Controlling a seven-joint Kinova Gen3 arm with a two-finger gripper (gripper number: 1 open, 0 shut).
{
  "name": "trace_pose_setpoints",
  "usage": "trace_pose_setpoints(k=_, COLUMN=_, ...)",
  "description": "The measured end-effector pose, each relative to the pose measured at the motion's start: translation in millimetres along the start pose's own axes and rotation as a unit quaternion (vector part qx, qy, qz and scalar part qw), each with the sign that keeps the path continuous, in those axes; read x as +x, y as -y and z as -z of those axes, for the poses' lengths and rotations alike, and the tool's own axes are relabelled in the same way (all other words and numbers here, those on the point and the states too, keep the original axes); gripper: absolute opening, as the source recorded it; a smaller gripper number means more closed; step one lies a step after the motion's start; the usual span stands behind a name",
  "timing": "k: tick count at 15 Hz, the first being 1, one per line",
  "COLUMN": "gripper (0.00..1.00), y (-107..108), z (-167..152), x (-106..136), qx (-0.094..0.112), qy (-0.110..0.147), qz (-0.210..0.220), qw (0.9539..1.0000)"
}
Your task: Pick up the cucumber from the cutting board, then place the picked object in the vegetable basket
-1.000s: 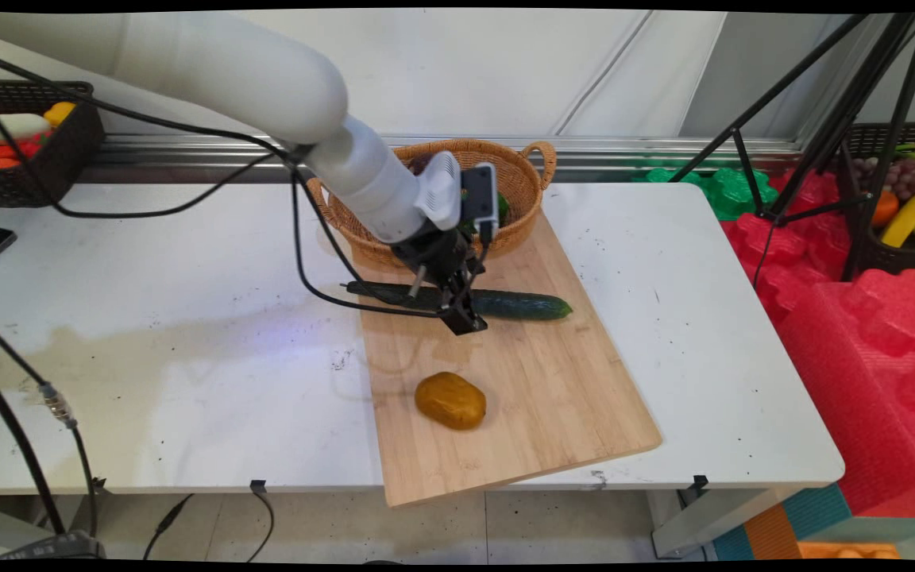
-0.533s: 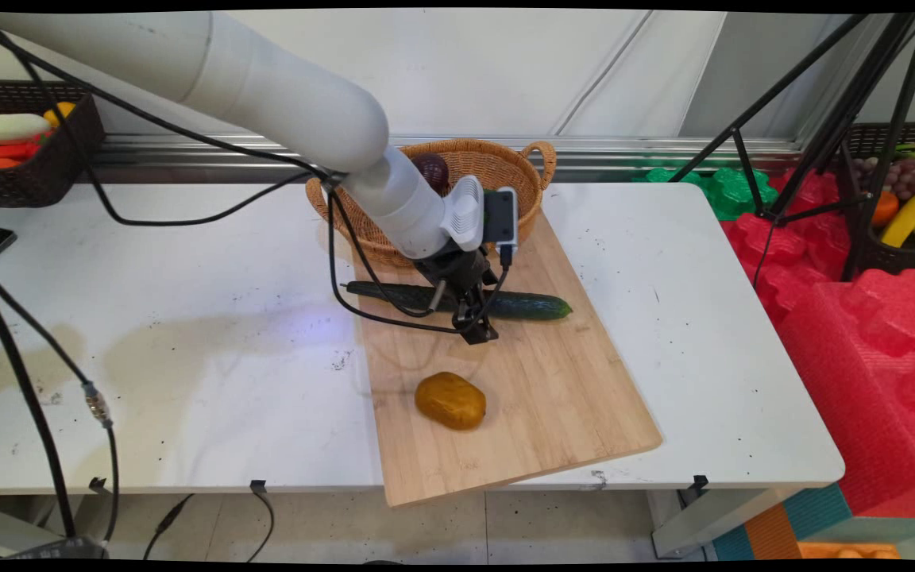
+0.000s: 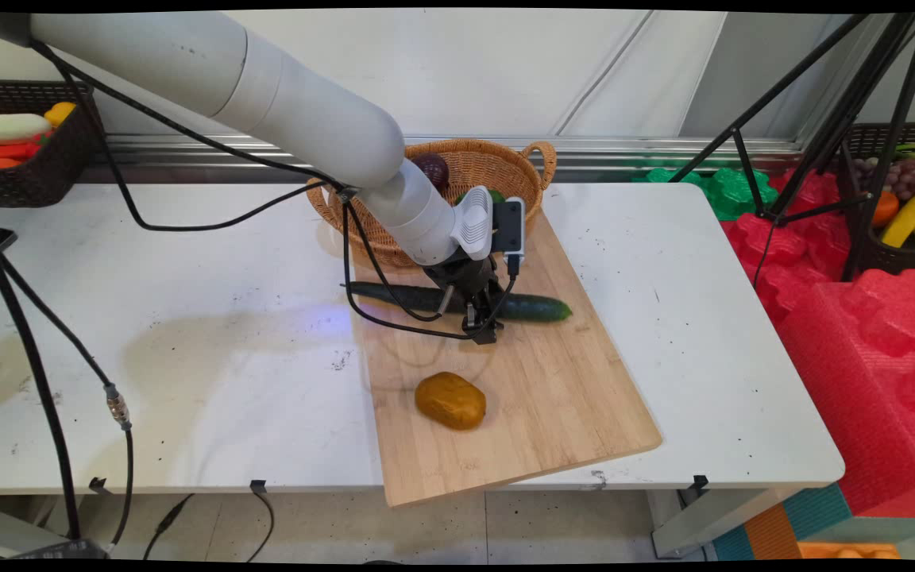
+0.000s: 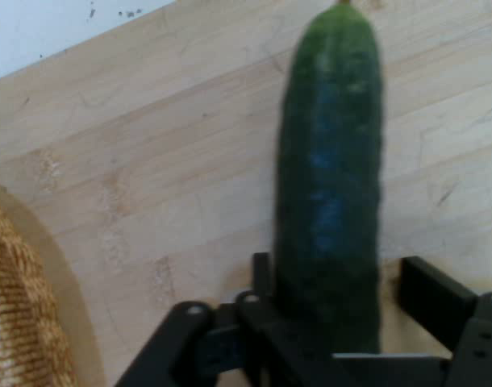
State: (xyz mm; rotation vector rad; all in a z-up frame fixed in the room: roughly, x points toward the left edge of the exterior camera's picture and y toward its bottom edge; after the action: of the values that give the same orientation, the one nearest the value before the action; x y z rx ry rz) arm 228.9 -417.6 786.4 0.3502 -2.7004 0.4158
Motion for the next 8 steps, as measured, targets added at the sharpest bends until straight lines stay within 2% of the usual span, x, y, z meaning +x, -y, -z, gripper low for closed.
trace_pose_setpoints(k=4, gripper=0.00, y=-3.1, z=5.7, x=-2.6, qx=0.004, qy=-0.006, qz=-0.011, qw=0.9999)
trace_pose_setpoints(k=8, gripper=0.00, y=-8.7, z=32.6, x=-0.2, qx=0.009, qy=-0.028, qz=-0.011, qw=0.9995)
